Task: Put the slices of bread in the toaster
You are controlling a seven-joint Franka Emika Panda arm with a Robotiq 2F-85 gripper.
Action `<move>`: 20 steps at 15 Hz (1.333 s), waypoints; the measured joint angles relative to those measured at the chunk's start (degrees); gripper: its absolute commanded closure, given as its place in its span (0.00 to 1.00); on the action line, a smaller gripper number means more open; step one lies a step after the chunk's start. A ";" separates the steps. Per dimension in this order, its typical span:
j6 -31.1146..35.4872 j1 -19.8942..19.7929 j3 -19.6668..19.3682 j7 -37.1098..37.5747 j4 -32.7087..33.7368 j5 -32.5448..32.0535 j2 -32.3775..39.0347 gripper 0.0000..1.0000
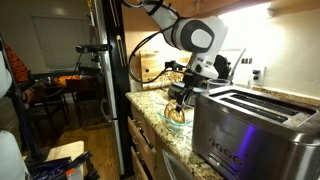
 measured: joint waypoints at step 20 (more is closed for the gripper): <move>-8.61 0.00 -1.57 7.09 0.47 -8.01 -10.92 0.91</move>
